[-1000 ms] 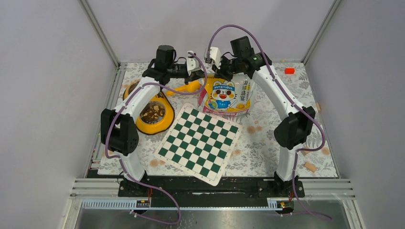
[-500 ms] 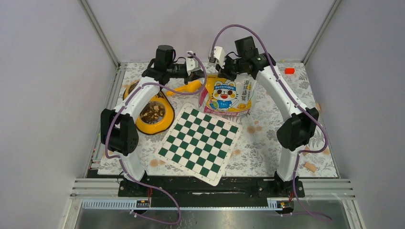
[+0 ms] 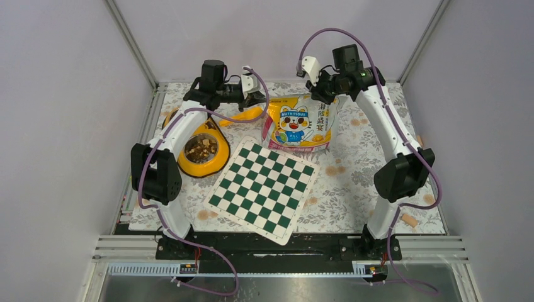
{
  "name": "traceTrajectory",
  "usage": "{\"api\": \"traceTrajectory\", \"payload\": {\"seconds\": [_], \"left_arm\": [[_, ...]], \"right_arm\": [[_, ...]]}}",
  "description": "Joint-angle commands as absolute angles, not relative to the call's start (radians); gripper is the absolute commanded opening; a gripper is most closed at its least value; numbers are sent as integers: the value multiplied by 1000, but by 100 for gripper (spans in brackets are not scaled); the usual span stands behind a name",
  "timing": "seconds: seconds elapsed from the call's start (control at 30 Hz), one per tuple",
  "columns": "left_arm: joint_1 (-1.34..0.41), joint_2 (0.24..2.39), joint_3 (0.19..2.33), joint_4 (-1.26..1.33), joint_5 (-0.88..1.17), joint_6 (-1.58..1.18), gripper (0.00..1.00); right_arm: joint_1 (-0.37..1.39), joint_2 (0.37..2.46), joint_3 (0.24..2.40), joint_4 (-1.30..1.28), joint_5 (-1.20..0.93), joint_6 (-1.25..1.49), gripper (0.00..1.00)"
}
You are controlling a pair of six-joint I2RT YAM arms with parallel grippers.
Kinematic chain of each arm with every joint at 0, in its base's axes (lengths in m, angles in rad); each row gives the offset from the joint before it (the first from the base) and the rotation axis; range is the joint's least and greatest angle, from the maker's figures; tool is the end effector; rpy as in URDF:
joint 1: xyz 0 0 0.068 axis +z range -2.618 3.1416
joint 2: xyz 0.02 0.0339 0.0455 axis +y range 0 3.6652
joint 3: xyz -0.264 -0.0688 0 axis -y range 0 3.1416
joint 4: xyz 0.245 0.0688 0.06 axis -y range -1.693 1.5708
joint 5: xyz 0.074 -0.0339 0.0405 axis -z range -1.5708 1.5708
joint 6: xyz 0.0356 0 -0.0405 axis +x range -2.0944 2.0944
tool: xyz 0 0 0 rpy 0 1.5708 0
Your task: Serve the pet food
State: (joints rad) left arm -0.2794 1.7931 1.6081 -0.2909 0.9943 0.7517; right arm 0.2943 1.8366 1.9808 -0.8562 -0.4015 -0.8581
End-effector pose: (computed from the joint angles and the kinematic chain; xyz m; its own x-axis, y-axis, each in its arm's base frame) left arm 0.3888 -0.1426 0.3421 0.2701 0.3098 -0.9116 0.9338 0.1463 0.3264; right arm 0.3826 0.1305 0.3931 0.0074 -0.7255 -0.6882 -0.8328 0.3765 -0.4058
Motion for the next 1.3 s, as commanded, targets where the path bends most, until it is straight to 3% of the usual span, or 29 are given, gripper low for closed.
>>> {"api": "traceTrajectory", "payload": {"seconds": [0.0, 1.27], "left_arm": [[-154, 1749, 1600, -376, 896, 767, 0], [-153, 1756, 1606, -375, 915, 764, 0]], "right_arm": [[161, 1755, 1967, -896, -105, -894, 7], [69, 1613, 1720, -673, 116, -949, 11]]}}
